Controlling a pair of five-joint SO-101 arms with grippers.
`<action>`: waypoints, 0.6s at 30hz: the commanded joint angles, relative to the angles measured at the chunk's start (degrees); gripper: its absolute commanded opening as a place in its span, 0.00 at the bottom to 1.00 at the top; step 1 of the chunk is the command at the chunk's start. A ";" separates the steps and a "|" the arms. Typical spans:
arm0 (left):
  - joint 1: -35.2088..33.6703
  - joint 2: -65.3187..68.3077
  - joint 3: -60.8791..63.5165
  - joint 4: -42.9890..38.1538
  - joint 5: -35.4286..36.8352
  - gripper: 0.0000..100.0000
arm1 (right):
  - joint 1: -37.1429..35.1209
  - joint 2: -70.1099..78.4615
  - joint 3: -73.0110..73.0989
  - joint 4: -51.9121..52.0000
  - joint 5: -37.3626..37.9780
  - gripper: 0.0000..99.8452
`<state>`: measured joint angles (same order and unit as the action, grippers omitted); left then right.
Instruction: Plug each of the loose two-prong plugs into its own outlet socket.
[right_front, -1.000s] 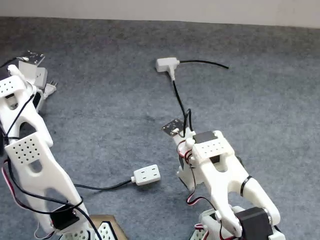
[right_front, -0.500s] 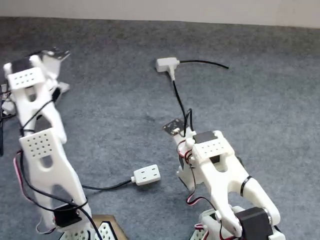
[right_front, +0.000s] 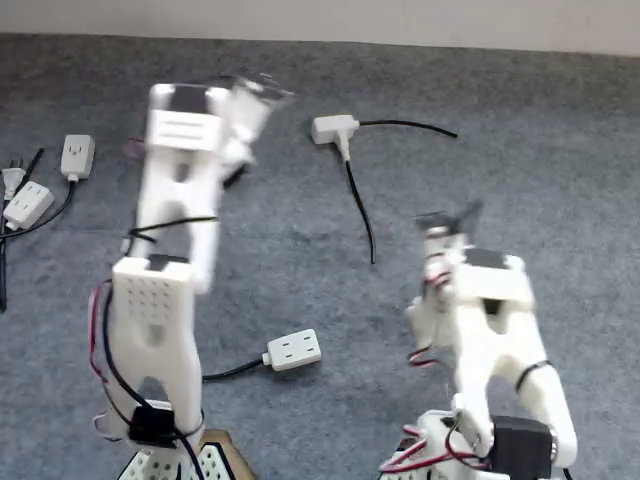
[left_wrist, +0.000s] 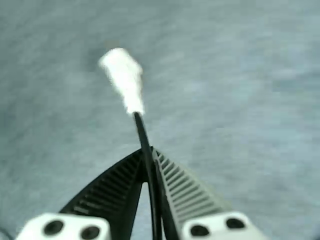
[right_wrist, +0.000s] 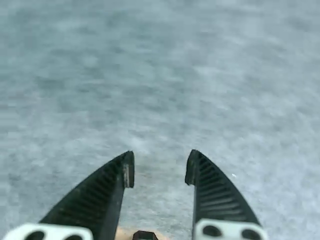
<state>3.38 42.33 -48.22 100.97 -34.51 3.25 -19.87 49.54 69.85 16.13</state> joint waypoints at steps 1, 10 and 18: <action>10.07 -9.54 8.31 0.79 0.79 0.00 | 8.13 -1.45 -2.77 -0.75 1.05 0.18; 27.82 -20.79 18.07 0.79 4.04 0.00 | 14.81 -1.45 -0.84 -4.44 2.55 0.18; 34.59 -24.75 15.96 0.79 3.78 0.00 | 10.24 -1.45 4.53 -6.46 2.55 0.18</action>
<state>36.35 21.58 -29.67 101.05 -30.81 15.56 -19.87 53.85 63.96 18.15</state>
